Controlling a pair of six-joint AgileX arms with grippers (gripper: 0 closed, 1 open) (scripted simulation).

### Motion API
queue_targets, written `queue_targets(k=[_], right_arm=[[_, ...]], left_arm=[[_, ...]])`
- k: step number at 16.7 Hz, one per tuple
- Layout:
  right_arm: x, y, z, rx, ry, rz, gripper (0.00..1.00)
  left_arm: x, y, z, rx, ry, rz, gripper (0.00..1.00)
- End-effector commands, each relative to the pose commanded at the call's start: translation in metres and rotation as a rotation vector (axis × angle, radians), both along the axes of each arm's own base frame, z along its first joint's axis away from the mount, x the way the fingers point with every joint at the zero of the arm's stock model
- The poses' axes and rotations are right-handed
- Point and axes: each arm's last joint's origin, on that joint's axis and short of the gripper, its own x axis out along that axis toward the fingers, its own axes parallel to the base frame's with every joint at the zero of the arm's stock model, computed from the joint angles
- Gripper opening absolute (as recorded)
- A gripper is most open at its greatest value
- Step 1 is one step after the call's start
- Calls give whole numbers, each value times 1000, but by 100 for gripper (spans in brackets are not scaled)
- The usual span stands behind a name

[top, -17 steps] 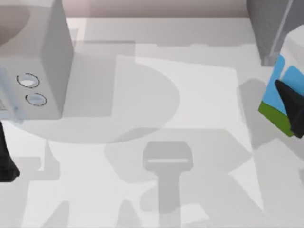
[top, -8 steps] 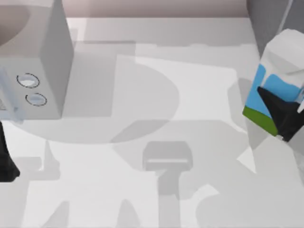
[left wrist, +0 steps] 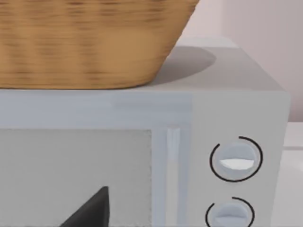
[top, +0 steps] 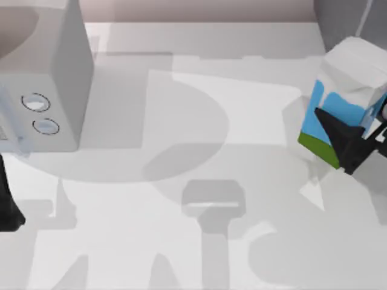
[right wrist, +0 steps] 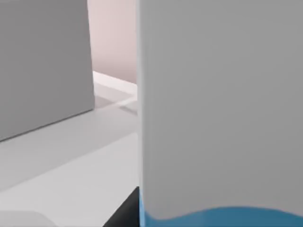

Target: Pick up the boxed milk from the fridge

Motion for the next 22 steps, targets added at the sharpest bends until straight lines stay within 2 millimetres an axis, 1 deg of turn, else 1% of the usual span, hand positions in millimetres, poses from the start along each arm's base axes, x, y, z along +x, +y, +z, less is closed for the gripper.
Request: queue_targets(k=[4,6,9,22], right_arm=[[19,21,-21,1,4,3,0],[22,25,-23,2,-4,4,0],[22,25,-23,2,-4,4,0],[22,25,-23,2,-4,4,98]], left_arm=[[0,0,0,0,0,0,100],[0,0,0,0,0,0,100],[0,0,0,0,0,0,100],[0,0,0,0,0,0,100]])
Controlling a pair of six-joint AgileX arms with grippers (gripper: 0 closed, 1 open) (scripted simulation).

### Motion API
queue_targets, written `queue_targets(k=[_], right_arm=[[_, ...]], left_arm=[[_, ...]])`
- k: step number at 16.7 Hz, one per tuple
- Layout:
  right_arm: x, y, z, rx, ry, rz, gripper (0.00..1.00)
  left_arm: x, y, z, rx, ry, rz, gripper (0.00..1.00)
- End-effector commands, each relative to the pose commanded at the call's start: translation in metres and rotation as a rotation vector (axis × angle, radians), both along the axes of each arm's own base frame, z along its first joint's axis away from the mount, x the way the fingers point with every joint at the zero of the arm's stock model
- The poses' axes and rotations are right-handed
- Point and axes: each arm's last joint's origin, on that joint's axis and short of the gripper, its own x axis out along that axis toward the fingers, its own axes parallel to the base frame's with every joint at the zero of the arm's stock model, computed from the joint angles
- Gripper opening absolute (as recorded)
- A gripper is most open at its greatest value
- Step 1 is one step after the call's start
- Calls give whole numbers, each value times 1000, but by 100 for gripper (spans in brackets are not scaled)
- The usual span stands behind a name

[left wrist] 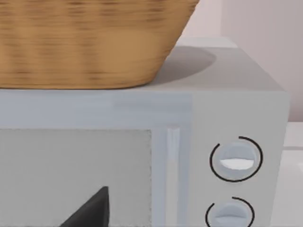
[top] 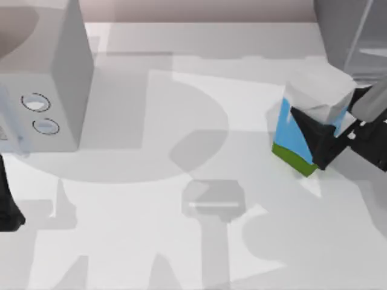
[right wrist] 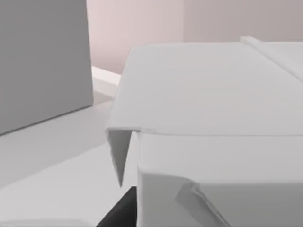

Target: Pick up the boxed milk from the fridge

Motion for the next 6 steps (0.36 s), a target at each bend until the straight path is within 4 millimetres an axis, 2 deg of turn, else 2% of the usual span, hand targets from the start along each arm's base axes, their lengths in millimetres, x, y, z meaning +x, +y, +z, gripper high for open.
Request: queue_targets(k=[6], right_arm=[[0,0,0,0,0,0,100]], left_arm=[[0,0,0,0,0,0,100]])
